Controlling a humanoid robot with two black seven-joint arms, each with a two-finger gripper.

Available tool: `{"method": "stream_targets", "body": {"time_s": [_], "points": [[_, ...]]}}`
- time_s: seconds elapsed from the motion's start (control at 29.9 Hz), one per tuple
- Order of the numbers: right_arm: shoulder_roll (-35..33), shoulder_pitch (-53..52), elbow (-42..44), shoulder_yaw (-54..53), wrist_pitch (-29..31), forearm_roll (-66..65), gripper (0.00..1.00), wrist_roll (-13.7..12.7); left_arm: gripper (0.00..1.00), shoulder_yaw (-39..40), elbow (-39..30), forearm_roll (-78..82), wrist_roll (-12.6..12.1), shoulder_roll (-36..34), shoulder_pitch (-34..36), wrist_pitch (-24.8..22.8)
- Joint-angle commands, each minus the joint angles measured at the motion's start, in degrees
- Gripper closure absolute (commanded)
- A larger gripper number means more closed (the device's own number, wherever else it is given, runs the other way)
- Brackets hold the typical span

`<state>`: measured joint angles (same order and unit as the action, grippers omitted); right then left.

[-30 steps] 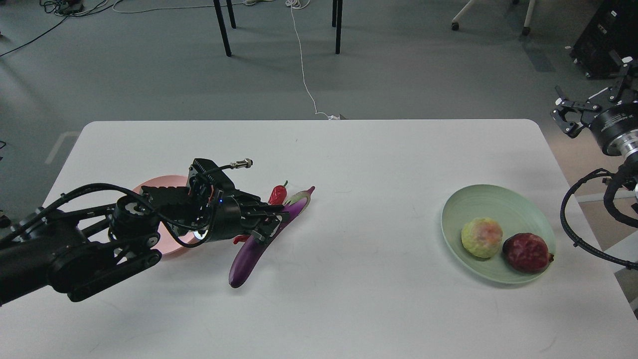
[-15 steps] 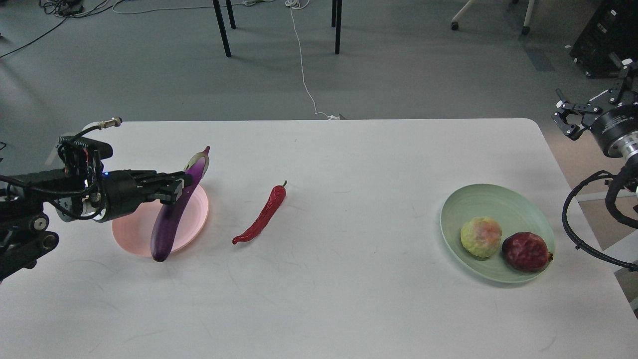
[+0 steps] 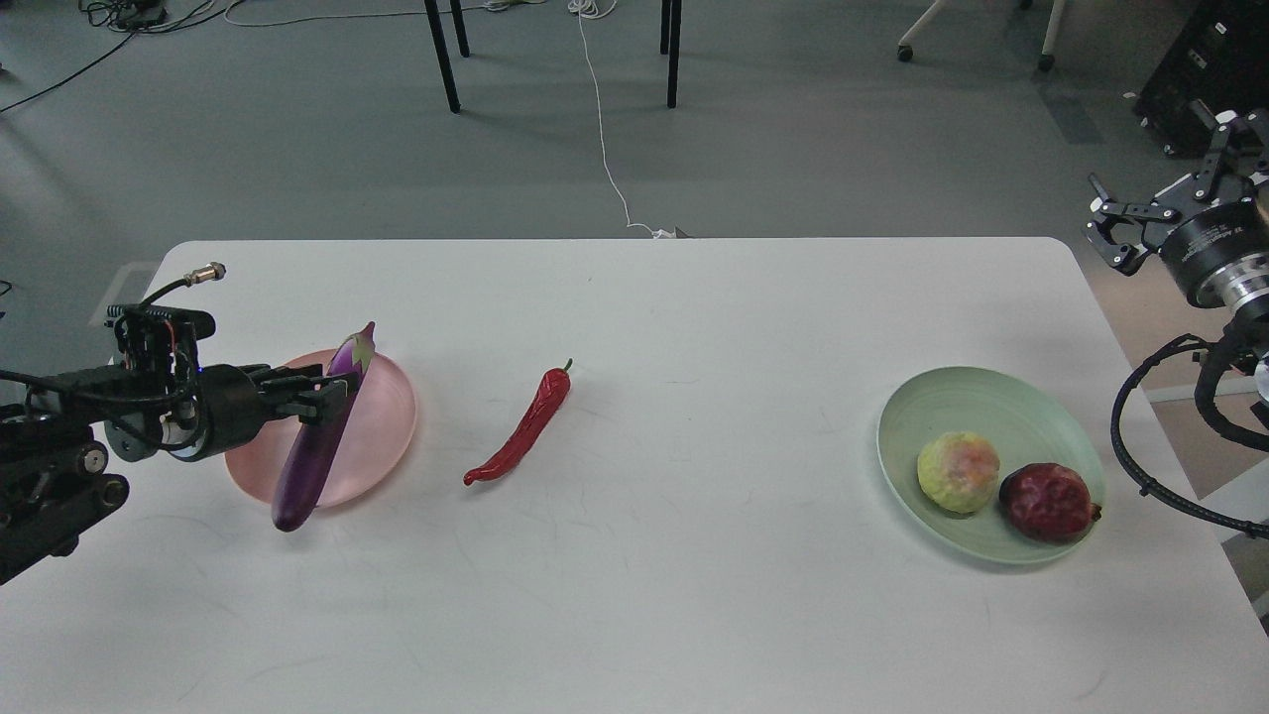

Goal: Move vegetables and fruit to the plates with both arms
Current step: 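Lower the eggplant onto the pink plate and release it, then reach the left gripper to the red chili pepper and grasp it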

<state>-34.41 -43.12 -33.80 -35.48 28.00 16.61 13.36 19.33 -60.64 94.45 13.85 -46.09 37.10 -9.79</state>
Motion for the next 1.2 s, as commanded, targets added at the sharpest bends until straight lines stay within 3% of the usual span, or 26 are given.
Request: {"method": "stream_targets", "body": {"time_s": [0.0, 0.3, 0.37, 0.43, 0.5, 0.7, 1.17], "points": [[0.0, 0.3, -0.9, 0.0, 0.0, -1.1, 0.02, 0.0, 0.46, 0.2, 0.3, 0.1, 0.0, 0.4, 1.0, -0.1], [0.0, 0.3, -1.7, 0.1, 0.0, -1.5, 0.02, 0.0, 0.45, 0.1, -3.0, 1.0, -1.4, 6.4, 10.7, -0.3], [0.0, 0.3, -1.6, 0.1, 0.0, -1.5, 0.02, 0.0, 0.45, 0.1, -4.1, 1.0, -3.9, 9.1, 12.5, -0.5], [0.0, 0.3, -1.6, 0.1, 0.0, -1.5, 0.02, 0.0, 0.45, -0.3, -4.6, 1.1, -8.0, 11.8, 13.7, -1.1], [0.0, 0.3, -1.6, 0.1, 0.0, -1.5, 0.02, 0.0, 0.46, -2.1, -4.6, 1.1, -10.0, 15.0, 14.4, -1.8], [-0.6, 0.6, -1.6, -0.1, 0.0, -1.5, 0.02, 0.0, 0.52, -9.4, -4.8, 7.6, -9.8, 19.0, 14.1, -2.2], [-0.5, 1.1, -1.5, 0.0, 0.0, -1.5, 0.02, 0.0, 0.55, -11.4, -4.5, 12.3, -9.5, 19.3, 8.6, -1.8]]}}
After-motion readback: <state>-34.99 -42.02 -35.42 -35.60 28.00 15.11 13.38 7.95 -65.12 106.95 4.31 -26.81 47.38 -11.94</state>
